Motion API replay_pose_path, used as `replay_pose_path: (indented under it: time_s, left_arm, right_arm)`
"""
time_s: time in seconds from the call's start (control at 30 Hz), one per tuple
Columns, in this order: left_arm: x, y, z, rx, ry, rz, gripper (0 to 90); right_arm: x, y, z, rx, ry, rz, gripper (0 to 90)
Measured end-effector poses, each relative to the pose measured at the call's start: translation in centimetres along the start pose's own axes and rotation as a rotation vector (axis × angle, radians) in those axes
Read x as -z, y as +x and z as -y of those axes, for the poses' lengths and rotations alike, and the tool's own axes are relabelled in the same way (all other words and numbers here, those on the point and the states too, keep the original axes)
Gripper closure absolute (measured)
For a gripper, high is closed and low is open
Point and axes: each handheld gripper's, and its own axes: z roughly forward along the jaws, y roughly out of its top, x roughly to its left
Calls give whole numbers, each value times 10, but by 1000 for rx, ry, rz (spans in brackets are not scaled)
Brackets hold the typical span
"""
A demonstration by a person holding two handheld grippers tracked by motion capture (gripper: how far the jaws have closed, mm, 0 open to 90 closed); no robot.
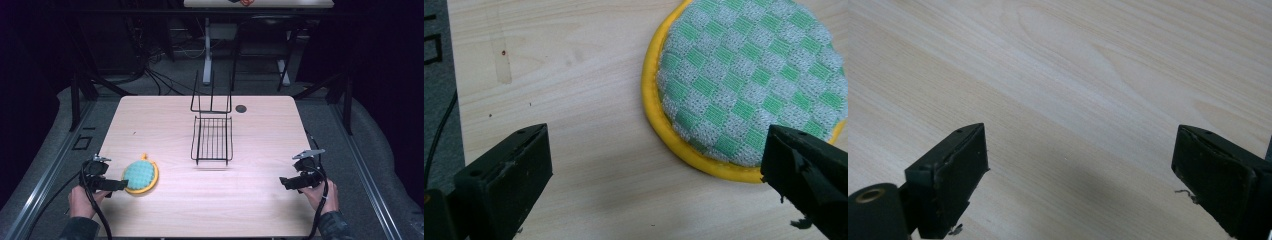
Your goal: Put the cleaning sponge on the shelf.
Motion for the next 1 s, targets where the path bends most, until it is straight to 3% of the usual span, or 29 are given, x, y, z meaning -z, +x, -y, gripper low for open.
replay_pose_path:
  time_s: [0.2,0.6,0.87,1.0]
  left_arm:
    - [-2,-3,-5,10,-11,34,1]
    - [-9,-8,-25,15,-33,43,0]
    - [-16,-12,-36,21,-30,54,0]
    - [-20,-7,-39,51,-33,64,1]
  right_arm:
    - [-1,3,-1,18,-2,-10,91]
    - [-4,12,-4,63,10,-15,42]
    - [-7,9,-4,46,29,-45,0]
    - [-6,10,-5,51,18,-50,0]
